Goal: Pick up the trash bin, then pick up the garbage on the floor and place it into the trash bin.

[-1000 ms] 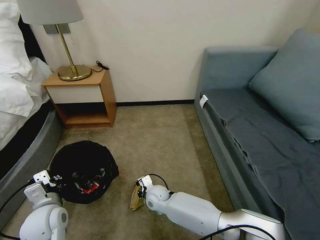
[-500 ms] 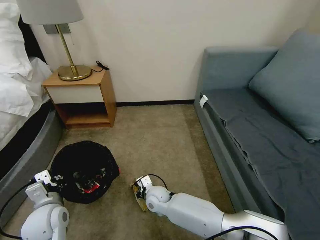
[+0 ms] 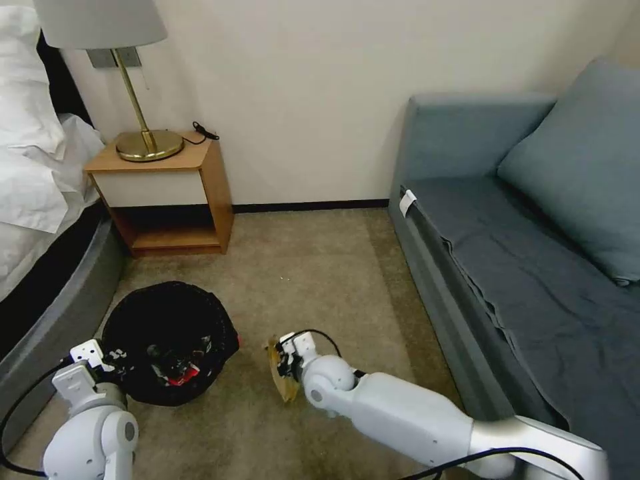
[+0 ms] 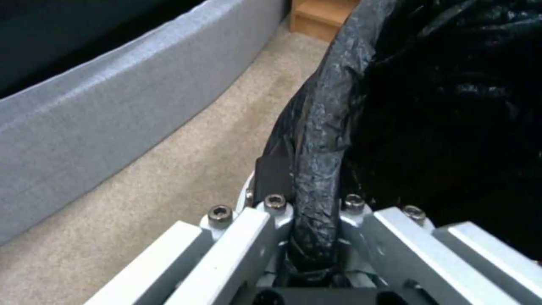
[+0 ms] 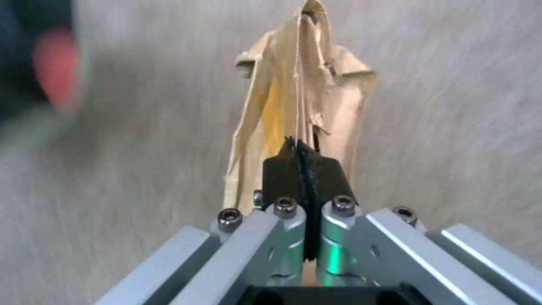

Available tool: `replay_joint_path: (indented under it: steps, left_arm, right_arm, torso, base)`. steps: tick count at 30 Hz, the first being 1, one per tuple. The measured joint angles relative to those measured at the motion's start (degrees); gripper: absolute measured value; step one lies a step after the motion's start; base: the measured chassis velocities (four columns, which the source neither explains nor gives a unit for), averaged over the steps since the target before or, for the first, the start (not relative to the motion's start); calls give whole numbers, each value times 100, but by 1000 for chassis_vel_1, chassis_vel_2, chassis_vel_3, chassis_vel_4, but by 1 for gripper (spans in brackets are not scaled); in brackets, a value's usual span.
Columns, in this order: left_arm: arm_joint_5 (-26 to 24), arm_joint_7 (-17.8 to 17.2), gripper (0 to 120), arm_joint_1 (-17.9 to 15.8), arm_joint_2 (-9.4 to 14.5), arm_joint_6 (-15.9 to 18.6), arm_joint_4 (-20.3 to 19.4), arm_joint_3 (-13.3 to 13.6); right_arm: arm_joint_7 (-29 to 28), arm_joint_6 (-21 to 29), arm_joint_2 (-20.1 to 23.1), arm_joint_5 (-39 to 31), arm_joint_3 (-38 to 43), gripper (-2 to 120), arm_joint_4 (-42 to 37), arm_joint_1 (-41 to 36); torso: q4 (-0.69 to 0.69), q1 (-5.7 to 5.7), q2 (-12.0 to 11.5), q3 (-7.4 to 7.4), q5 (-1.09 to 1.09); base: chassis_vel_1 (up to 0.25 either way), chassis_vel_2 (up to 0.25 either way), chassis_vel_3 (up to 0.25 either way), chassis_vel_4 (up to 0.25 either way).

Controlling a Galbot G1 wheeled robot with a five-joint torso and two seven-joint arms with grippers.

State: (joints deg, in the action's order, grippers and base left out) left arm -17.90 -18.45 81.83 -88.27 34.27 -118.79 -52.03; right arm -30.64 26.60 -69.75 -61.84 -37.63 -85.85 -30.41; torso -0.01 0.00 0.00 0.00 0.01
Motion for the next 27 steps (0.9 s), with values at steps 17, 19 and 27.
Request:
replay_joint_path:
  steps: [17,19,27]
  left_arm:
    - [31,-18,2,48,-49,28,-9,226]
    - [43,-18,2,55,-70,31,-26,255]
    - [99,-22,2,62,-145,35,-74,302]
  right_arm:
    - [-471,73,-509,-1049,543,0,-1744,823]
    - [-504,64,-650,-1047,397,0,-1719,877]
    - [-602,-125,-1156,-854,-345,0,-1346,888]
  torso:
    - [1,0,0,0,-1]
    - [1,0,0,0,-1]
    - [1,0,0,0,-2]
  base:
    - [0,0,0,0]
    - [0,0,0,0]
    - [0,0,0,0]
